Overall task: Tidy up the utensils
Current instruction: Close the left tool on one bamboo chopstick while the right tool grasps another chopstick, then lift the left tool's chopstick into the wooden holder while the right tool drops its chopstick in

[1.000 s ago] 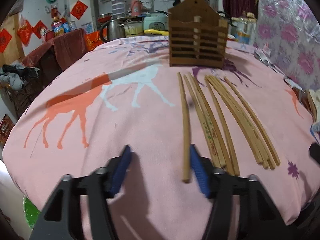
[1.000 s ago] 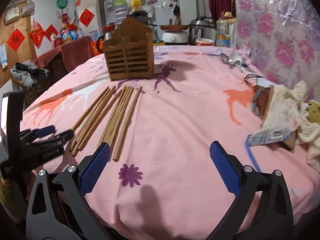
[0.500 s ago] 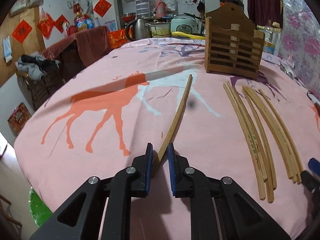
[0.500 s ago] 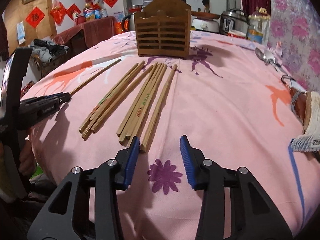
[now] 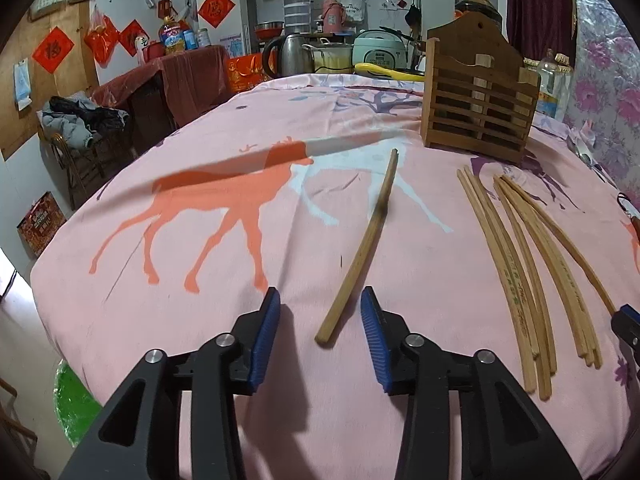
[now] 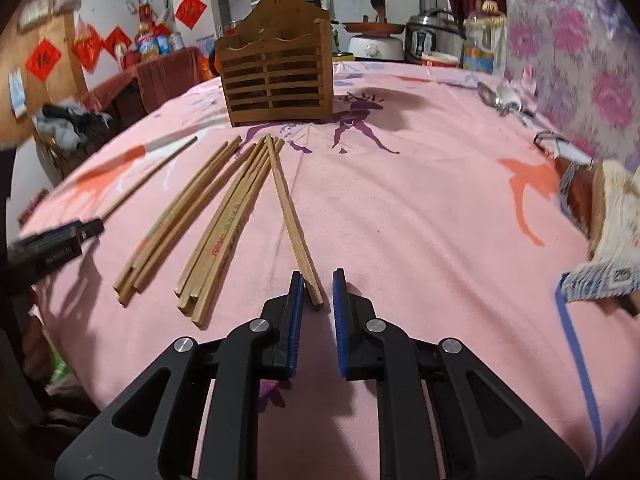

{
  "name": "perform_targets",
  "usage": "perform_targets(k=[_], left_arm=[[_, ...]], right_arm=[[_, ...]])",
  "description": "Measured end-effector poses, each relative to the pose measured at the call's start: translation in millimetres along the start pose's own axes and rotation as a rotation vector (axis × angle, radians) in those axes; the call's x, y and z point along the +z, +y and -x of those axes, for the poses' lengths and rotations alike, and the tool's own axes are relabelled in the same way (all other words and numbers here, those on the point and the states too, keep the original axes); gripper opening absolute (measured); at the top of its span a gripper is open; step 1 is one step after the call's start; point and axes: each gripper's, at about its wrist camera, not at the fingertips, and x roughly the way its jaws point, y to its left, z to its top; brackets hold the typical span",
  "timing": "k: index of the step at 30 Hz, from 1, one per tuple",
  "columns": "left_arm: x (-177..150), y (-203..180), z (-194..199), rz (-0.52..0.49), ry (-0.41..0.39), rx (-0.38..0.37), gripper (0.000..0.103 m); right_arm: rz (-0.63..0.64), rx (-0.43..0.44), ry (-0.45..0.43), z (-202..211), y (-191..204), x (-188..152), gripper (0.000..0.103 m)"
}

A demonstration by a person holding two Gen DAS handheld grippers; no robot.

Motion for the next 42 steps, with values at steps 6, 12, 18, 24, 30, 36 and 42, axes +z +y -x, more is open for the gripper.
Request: perform_targets(k=[6,12,18,24,30,36,42], left_arm=[[-8.3,-0.6,5.5,-0.009,-0.012,-0.019,0.044],[-9.3,1.0,5.4,-0.005,-0.020,-0.061,0.033],[-12.1,-12.4,10.6,-0.057,-0.029,-0.115,0.008],[-8.8,-18.3,28.9,-0.084,-0.066,-0.116,0.008],[7.4,-18.4,67.5,-0.107,-0.146,-0.119,0.007],[39.0,-20.6,108.4,-0.111,-0.225,-0.163,0.006],[72.5,-20.1,128.7,-0.084,-0.251,-0.205,0.006]], right_arm=[[0.035,0.003,-0.030,-0.6,7.9,-6.7,0.021],[0.040,0.004,-0.058,0.6,7.3,-9.9,0.018],[0.031,0.026,-0.066,0.4,5.2,-9.8,0.009],[0.020,0.013,-0.103,11.2,3.3,-6.0,0.007],[0.020,0.013,-0.197,44.2,2.7,10.6,0.007],[0.037,0.023,-0.319,87.3,3.6,39.3,0.006],[0.033,0.045,-0.386,110.6,4.5,64.7,0.006]])
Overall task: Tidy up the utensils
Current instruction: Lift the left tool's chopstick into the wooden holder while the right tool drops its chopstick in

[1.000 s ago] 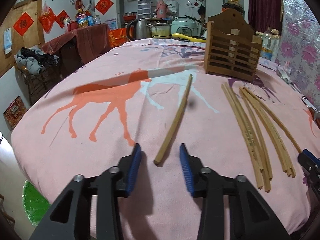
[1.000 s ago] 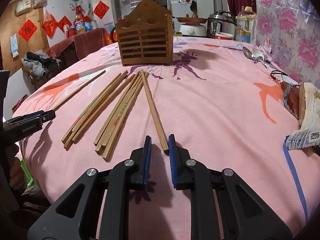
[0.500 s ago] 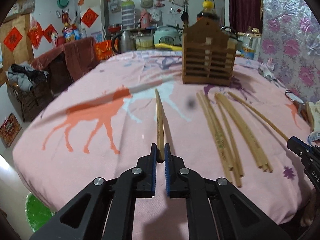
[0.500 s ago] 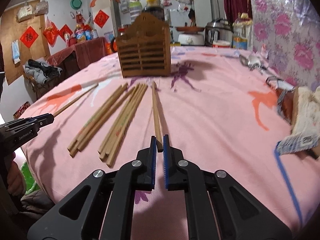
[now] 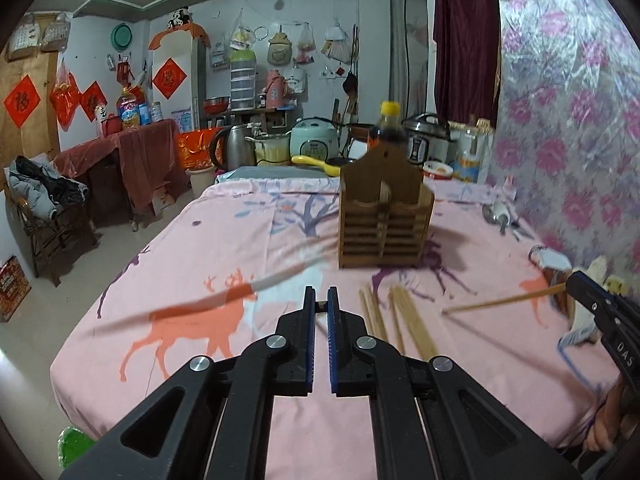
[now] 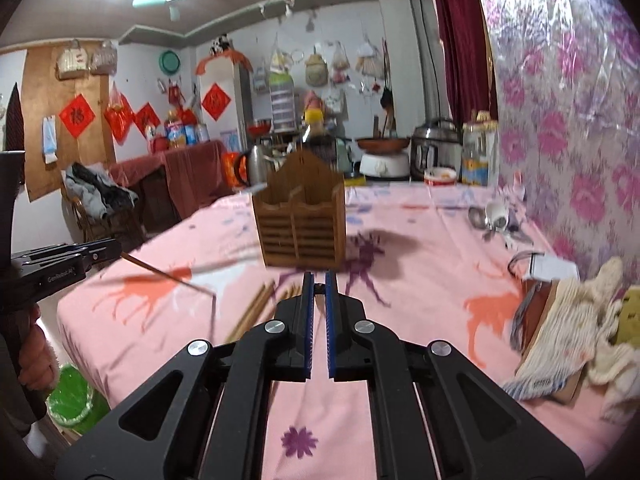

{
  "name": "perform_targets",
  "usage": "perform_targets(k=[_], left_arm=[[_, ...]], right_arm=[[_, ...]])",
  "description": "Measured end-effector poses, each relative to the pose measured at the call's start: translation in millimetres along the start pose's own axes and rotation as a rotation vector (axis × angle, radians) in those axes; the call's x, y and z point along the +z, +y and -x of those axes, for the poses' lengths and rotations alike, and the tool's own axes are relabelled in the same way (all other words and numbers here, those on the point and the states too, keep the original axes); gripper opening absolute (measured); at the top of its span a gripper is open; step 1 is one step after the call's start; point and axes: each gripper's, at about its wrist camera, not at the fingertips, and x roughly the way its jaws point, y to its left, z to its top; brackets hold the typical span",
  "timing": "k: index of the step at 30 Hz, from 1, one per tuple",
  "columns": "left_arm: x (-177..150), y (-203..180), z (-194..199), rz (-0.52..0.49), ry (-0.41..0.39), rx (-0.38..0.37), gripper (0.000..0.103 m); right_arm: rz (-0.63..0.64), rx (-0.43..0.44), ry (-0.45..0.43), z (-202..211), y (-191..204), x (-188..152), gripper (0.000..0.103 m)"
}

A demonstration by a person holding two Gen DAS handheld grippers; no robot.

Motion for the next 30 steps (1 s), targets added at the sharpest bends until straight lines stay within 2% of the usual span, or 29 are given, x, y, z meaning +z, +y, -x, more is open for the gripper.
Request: perform_targets(k=[10,19,25,30], left_arm=[[56.5,-1.0,-5.8,0.018,0.003,-0.044,0.006],[130.4,-13.3,-21.1,0.009,-0.045,-0.109,0.006],[178.2,-22.3,-39.2,0.019,-0.110,-0.141,0.006],[209.2,-24.2,-62.8,0.046,-0.136,-0.157,0.006]], right_arm=[[-0.021,0.026,-0.017,-8.4,-7.9,37.9,0.006],[-0.011,0.036,-0.067,-32.0,-8.4,83.2,0.006],[-0.027,0.063,-0.132,-57.4,-8.2,129.5,0.006],[-0.018,0.082,-0.223,-79.7,-3.8,173.3,0.006]])
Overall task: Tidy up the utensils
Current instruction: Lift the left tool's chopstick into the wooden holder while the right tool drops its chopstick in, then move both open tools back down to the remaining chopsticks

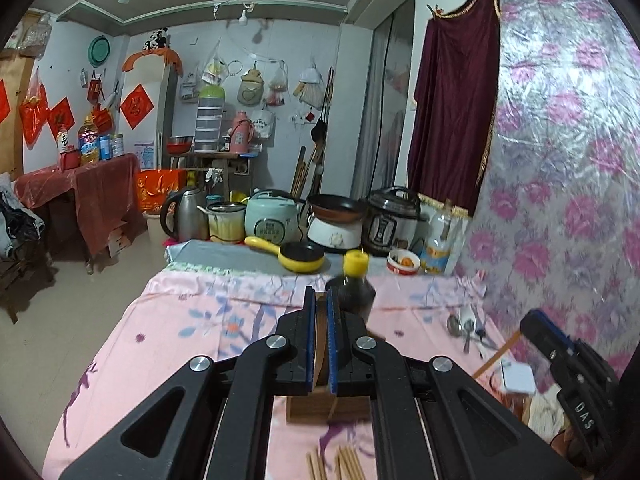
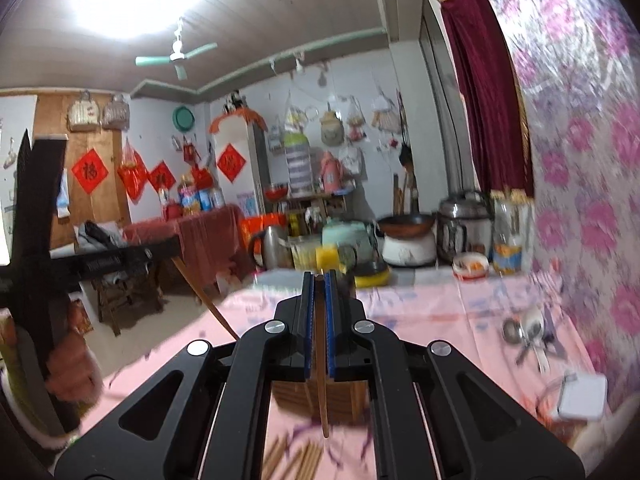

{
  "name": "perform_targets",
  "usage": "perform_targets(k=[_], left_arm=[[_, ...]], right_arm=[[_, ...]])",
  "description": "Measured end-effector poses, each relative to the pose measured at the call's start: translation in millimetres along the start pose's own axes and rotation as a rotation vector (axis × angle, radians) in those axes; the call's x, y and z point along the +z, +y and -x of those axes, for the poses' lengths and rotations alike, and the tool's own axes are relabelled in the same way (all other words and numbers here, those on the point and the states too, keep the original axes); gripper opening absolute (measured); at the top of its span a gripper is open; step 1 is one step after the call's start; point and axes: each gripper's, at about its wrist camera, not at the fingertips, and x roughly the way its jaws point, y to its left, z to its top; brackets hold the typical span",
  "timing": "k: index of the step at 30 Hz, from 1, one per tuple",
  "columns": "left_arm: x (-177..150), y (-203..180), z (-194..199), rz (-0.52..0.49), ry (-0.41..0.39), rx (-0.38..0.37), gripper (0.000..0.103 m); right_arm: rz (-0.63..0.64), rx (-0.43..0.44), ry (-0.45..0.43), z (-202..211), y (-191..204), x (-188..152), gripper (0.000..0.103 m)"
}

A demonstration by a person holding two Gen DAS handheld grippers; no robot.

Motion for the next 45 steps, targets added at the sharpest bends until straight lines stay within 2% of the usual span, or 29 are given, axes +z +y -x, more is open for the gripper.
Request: perform_targets(k=[3,8,11,14,15,17,18,21,23,25,32,38,45], left_arm=[[6.8,1.7,-19.9,0.011,0.001,-0.005,0.006],[0.7,8.8,-54.1,0.016,0.022,0.000,0.006],[-10.8,16.3,-75.0,0.033,0.056,-0.005,0.006],[-22.2,23.6,-89.0,0.051,0.095,-0.009,0.008],[-25.9,26.3,-91.1,0.055,0.102,0.007,0.011],[-30.4,31.8,-88.2,0.055,0.096,0.030,0.045],[-32.5,35.0,-83.3,0.058,0.079,0.054,0.048],[-36.3,43.2,-69.7,0.064,0.065,0.090,0.051],[-38.7,50.6,-59.7,0.085,0.063,0.107,0.061],[-39.6,55.9,-49.5,0.100,0.061,0.124,0.063],[-53.1,60.6,-8.5,0.117,0.058,0.170,0.070],[-77.6,58.1,27.7,0.125,0.072,0.194,0.076],[-119.8,54.6,62.5,0.123,0.104,0.220,0.080]], right_arm=[[0.003,-0.001,-0.024,-23.7,1.4,10.3,0.006],[0.021,-0.017,-0.033,-62.5,4.1,5.6,0.006],[0.017,-0.025,-0.013,-83.6,2.1,-4.7,0.006],[-0.003,-0.018,0.050,-102.1,-3.2,-21.9,0.009],[-0.014,-0.020,0.066,-104.8,-5.9,-26.7,0.012],[-0.027,-0.035,0.093,-106.4,-12.0,-34.3,0.018],[-0.028,-0.042,0.097,-105.1,-12.4,-36.6,0.023],[-0.042,-0.065,0.092,-92.9,-17.9,-38.7,0.028],[-0.053,-0.075,0.082,-82.2,-19.8,-37.1,0.032],[-0.061,-0.084,0.070,-72.8,-23.7,-34.0,0.040],[-0.086,-0.099,0.032,-25.3,-21.2,-27.9,0.048],[-0.109,-0.084,0.012,17.0,-12.8,-30.3,0.056],[-0.121,-0.089,0.020,68.7,-2.8,-53.6,0.068]])
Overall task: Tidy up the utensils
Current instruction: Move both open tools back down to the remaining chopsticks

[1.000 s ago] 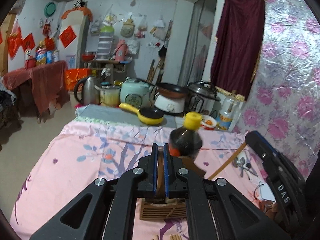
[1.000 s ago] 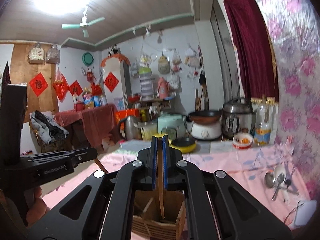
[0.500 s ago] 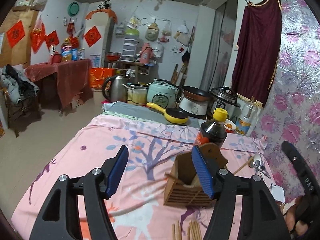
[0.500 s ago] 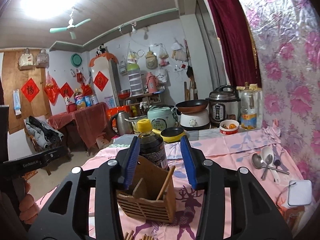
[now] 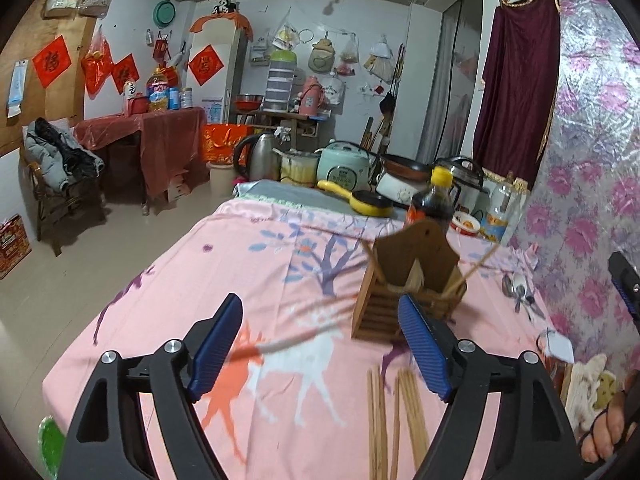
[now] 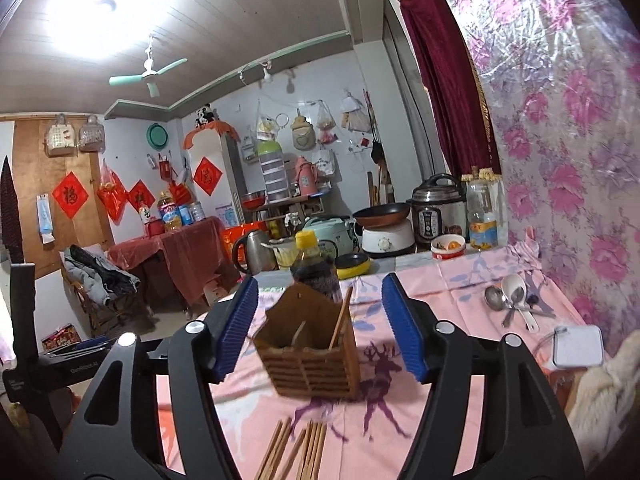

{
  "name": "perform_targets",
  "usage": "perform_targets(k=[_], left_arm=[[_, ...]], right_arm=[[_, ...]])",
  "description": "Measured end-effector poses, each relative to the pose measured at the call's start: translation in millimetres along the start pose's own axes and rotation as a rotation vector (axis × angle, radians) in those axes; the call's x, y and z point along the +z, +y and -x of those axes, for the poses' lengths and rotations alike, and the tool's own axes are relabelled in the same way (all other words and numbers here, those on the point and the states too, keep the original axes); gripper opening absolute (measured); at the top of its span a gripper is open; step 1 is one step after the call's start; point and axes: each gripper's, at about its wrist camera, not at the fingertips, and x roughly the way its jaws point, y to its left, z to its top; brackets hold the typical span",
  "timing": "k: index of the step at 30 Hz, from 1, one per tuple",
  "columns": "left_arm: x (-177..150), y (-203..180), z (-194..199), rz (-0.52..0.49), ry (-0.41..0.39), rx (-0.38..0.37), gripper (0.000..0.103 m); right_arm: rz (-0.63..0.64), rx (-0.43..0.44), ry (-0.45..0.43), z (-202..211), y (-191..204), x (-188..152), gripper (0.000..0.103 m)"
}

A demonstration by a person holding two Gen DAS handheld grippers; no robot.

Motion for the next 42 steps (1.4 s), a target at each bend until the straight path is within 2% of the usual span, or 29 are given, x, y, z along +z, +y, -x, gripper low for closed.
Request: perform_targets(k=[6,10,16,23,27,32,42], left_arm=[[-49.4,4.9,16.4,-0.026,0.037,0.023,0.082],[-85.4,5.8,19.5,-0.066,0.078,0.042,0.083],[-146.9,8.7,8.8,-0.096,0.192,0.028,0.083],[-193.1,4.3,-11.0,-0.126,0.297,-0.006,0.083],[-203.6,2.4,-19.5,-0.140,0.328,-0.025,0.083],[-207.3,4.9,-27.3,-0.129,0.349,-0.044,0.083],[-212.0,0.2,-30.2,-0.171,0.327,-0.028,0.090]], right_arm=[[-0.006,0.001,0.051,31.0,-4.0,-34.6,0.072],[0.018,-0.004,0.118,41.7,-3.3,-67.6,0.073],[0.045,-0.030,0.231,45.2,-10.8,-118.2,0.073],[0.090,-0.056,0.370,35.8,-18.5,-168.4,0.073],[0.124,-0.056,0.447,26.0,-18.6,-190.9,0.072],[0.164,-0.035,0.485,21.0,-9.2,-203.6,0.072],[0.261,-0.020,0.551,9.3,10.2,-222.8,0.072]])
